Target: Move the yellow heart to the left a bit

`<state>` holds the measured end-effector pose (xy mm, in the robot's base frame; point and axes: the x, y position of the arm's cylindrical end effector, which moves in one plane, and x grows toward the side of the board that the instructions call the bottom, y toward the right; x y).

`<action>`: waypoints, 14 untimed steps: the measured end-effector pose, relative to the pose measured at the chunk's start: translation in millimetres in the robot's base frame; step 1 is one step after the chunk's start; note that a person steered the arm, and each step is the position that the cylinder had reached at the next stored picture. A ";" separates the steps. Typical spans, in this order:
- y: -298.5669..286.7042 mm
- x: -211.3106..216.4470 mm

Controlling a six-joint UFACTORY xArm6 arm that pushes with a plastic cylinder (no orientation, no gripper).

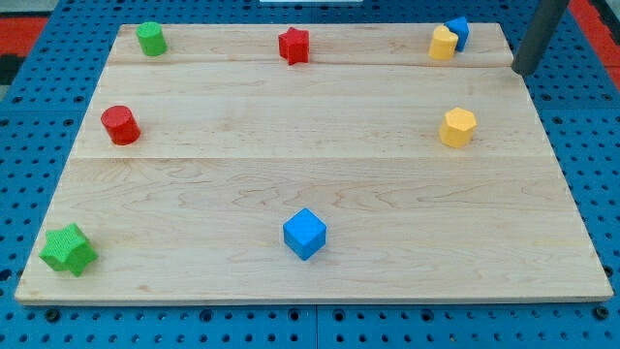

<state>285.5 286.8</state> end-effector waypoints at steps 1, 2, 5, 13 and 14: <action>-7.1 -17.0; -17.1 -19.1; -75.1 -25.7; -81.5 -60.8; -100.2 -67.9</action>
<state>217.6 186.6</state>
